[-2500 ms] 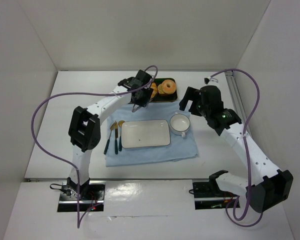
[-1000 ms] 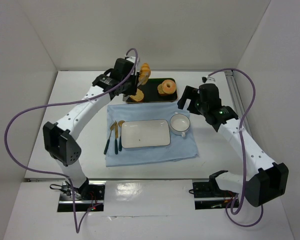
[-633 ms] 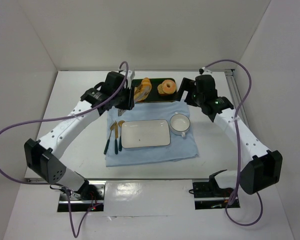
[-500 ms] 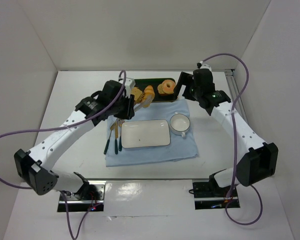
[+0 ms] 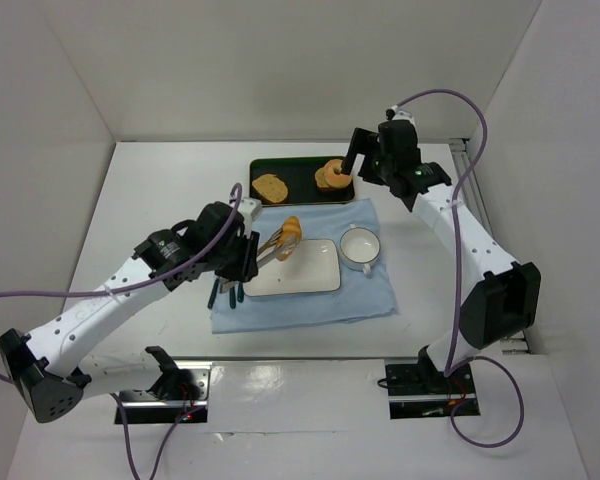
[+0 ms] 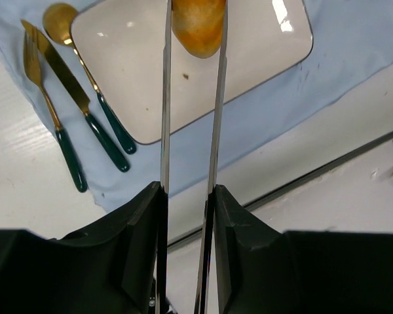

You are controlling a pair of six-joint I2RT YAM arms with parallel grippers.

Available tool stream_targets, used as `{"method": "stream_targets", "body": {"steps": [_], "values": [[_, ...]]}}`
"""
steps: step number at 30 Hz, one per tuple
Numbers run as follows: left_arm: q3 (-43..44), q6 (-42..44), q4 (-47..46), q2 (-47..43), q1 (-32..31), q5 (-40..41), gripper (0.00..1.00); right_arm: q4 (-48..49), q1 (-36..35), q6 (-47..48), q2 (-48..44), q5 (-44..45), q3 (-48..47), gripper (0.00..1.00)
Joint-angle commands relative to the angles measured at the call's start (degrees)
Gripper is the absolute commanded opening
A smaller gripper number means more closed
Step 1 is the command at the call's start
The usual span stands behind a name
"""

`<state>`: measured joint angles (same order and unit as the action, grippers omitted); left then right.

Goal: Place the bread

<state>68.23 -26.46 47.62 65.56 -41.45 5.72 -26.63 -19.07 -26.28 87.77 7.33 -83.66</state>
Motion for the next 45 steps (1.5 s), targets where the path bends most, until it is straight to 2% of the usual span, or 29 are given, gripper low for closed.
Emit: {"method": "stream_targets", "body": {"steps": [1,9,14,20,34,45], "values": [[-2.0,-2.5,0.7,-1.6,-2.4,0.0,0.34,0.1,0.3,1.1,0.7,1.0,-3.4,1.00],[-7.8,-6.3,0.2,-0.4,-7.2,1.8,0.34,0.1,0.3,1.1,1.4,0.5,-4.0,1.00],[-9.8,-6.9,-1.4,0.6,-7.2,4.5,0.34,-0.4,1.0,1.1,1.4,0.0,-4.0,1.00],[-10.4,-6.4,-2.0,3.3,-7.2,3.4,0.34,-0.4,2.1,1.7,1.4,-1.2,-4.0,1.00],[-4.4,-6.9,3.2,1.9,-7.2,3.9,0.58,1.1,2.6,0.6,0.7,-3.5,-1.6,1.00],[-1.6,-7.5,4.9,-0.4,-7.2,3.4,0.60,1.7,2.6,0.1,0.7,-4.5,-0.4,1.00]]}}
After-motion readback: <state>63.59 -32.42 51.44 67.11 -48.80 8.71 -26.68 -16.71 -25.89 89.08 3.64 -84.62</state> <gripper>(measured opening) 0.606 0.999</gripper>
